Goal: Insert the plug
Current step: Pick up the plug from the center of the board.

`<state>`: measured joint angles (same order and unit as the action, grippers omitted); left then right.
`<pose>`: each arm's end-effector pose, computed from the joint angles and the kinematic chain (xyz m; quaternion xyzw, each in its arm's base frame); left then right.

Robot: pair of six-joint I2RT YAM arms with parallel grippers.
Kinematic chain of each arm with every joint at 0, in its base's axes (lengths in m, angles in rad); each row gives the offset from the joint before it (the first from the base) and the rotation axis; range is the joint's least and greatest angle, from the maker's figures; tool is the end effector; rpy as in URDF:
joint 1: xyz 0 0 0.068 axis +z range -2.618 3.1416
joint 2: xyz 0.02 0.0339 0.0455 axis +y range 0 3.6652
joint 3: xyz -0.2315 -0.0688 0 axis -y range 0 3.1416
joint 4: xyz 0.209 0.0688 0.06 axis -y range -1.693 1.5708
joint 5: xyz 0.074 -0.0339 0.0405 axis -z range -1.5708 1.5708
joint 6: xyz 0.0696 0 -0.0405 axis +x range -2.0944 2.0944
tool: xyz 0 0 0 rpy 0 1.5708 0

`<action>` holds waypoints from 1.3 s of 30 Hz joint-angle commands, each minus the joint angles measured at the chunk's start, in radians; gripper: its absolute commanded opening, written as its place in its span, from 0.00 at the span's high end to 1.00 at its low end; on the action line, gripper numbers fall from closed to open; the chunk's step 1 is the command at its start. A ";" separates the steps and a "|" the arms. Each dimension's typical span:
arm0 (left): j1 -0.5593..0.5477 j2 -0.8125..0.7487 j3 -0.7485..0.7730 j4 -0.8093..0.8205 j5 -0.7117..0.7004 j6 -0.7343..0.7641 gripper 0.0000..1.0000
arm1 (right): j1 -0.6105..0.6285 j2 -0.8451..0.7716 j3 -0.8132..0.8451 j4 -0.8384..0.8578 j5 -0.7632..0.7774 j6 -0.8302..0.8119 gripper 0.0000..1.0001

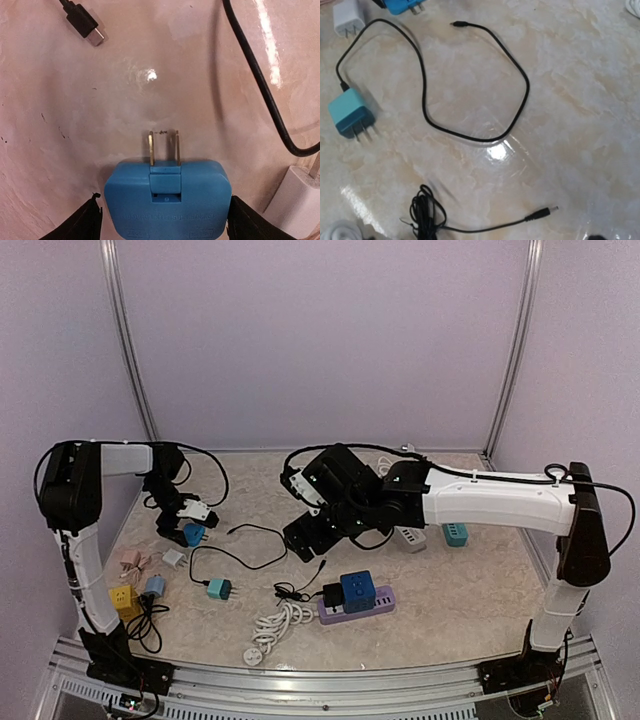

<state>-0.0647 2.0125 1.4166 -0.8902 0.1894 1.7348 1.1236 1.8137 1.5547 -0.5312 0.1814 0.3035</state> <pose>0.3361 -0.0349 0.1133 0.7815 0.6153 -0.0322 0.0983 0.1814 0.3492 0.2415 -0.3356 0.8584 0.1847 0.3413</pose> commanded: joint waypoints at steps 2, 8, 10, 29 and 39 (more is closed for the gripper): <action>-0.024 0.021 0.010 -0.008 -0.083 0.027 0.19 | 0.013 0.006 0.023 -0.023 0.012 -0.016 0.09; -0.060 0.023 0.004 0.017 -0.151 -0.016 0.37 | 0.015 -0.006 0.023 -0.027 0.023 -0.019 0.09; -0.066 0.018 -0.014 0.030 -0.160 -0.015 0.44 | 0.016 -0.016 0.012 -0.017 0.024 -0.009 0.09; -0.245 -0.445 -0.055 -0.071 -0.186 -0.341 0.96 | -0.185 -0.185 -0.077 0.212 -0.059 0.264 0.12; -0.545 -0.719 0.091 -0.408 -0.447 -0.485 0.95 | -0.106 0.078 0.290 0.192 -0.295 0.178 0.18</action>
<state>-0.5083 1.3697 1.4700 -1.1244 -0.1184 1.3216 0.9642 1.7916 1.7535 -0.3439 0.0349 0.5125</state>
